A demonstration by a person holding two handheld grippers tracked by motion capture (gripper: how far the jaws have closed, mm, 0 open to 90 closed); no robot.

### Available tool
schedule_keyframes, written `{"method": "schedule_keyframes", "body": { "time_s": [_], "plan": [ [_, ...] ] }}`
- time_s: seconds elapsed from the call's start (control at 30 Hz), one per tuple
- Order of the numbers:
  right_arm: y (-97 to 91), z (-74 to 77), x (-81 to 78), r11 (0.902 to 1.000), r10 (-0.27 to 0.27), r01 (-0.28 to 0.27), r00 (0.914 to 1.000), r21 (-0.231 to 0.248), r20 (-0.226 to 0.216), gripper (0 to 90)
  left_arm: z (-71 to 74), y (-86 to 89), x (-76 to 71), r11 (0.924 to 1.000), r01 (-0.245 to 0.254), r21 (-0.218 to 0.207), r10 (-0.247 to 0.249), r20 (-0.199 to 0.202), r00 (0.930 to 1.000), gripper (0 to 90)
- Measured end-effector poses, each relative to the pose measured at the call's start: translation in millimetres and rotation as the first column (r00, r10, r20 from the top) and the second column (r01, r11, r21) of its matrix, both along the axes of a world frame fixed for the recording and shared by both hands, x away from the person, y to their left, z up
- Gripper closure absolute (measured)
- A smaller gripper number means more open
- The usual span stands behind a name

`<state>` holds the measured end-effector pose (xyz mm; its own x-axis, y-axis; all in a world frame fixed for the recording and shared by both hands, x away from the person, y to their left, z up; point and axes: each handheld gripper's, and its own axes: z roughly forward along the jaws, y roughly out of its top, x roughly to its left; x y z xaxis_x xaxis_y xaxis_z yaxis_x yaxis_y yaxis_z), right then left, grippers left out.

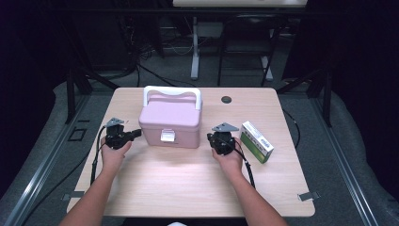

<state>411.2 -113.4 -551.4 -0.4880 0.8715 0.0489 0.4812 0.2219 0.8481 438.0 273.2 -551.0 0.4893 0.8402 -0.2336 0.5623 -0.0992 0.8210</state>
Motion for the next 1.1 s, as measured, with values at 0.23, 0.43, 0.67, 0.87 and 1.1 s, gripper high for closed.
{"method": "schedule_keyframes", "body": {
  "time_s": [0.23, 0.43, 0.67, 0.87, 1.1],
  "plan": [
    [5.6, 3.9, 7.5, 0.9999, 0.001, -0.001, 1.0, 0.014, -0.003, 90.0, 10.1, -6.7, -3.0, 0.9997, 0.026, 0.004, -0.026, 0.02, 0.9995, 90.0],
    [5.5, 10.2, 12.4, 0.9996, -0.009, 0.009, 0.9999, 0.027, 0.01, 90.0, 12.6, -13.9, -7.5, 0.9979, 0.065, -0.011, -0.064, 0.021, 0.9977, 90.0],
    [4.9, 13.0, 11.8, 0.9999, 0.007, -0.006, 0.9996, -0.009, 0.028, 90.0, 14.3, -16.8, -9.5, 0.9983, 0.056, -0.015, -0.056, 0.02, 0.9982, 90.0],
    [5.3, 12.5, 12.4, 0.9995, 0.021, -0.02, 0.9992, -0.026, 0.035, 90.0, 14.7, -17.3, -9.0, 0.998, 0.064, -0.003, -0.064, 0.026, 0.9976, 90.0],
    [3.5, 13.6, 11.0, 0.9994, 0.028, -0.028, 0.9994, -0.018, 0.019, 90.0, 16.7, -20.6, -12.7, 0.9967, 0.07, 0.039, -0.072, 0.039, 0.9966, 90.0]
  ]
}}
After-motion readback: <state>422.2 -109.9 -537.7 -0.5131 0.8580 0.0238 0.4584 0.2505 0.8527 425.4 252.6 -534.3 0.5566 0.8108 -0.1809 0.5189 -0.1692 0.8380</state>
